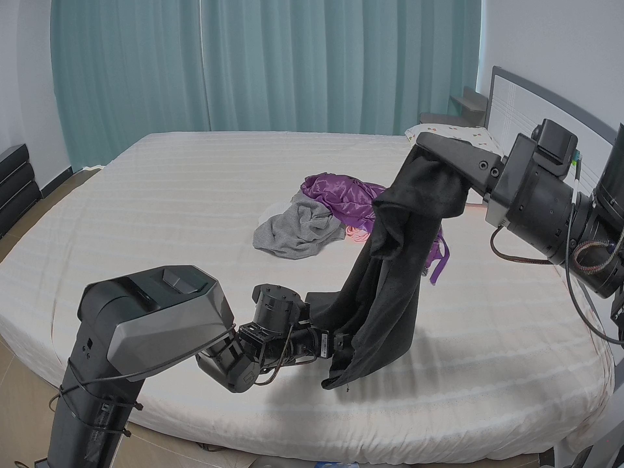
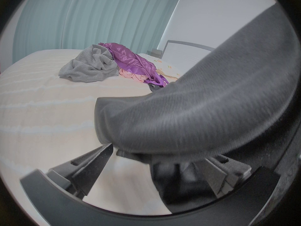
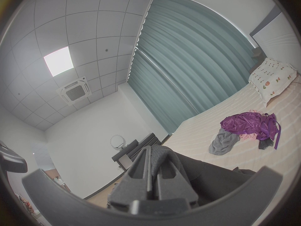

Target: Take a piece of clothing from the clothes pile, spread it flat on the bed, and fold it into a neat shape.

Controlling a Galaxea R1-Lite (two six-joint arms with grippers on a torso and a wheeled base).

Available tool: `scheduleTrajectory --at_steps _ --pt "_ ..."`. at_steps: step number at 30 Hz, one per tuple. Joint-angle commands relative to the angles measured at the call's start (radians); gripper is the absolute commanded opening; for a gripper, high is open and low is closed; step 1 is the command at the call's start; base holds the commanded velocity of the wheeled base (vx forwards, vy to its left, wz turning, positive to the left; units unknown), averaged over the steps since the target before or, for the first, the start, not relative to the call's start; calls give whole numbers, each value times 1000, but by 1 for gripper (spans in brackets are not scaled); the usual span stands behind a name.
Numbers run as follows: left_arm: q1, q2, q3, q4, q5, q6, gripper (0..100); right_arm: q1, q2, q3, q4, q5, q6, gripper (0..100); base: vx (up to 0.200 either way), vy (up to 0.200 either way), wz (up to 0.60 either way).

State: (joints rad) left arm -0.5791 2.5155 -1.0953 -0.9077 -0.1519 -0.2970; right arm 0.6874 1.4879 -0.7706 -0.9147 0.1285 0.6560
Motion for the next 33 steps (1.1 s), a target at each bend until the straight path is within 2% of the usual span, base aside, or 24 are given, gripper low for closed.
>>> scheduleTrajectory --at_steps 1,2,8,12,18,19,21,25,29,33 --pt "1 55 -89 10 20 -42 100 0 -1 4 -1 0 1 0 0 0 0" --pt "1 57 -92 12 20 -47 0 0 -1 4 -1 0 1 0 0 0 0" --pt "1 60 -100 27 32 -67 0 -48 8 7 -1 2 1 0 0 0 0" --pt "12 49 -63 24 89 -70 0 -92 23 8 -1 2 5 0 0 0 0" --pt "82 -147 144 18 109 -77 0 -232 98 7 -1 13 2 0 0 0 0" --pt "82 -147 144 18 109 -77 0 -232 98 7 -1 13 2 0 0 0 0" --pt "114 -259 207 18 117 -109 0 -305 167 -16 -3 14 1 0 0 0 0" --pt "156 -396 236 30 152 -168 0 -365 259 -67 -3 2 1 0 0 0 0" --pt "236 -554 229 95 213 -194 0 -413 353 -145 -76 -72 1 0 0 0 0" --pt "274 -670 218 136 238 -197 0 -425 364 -268 -119 -142 -27 0 0 0 0"
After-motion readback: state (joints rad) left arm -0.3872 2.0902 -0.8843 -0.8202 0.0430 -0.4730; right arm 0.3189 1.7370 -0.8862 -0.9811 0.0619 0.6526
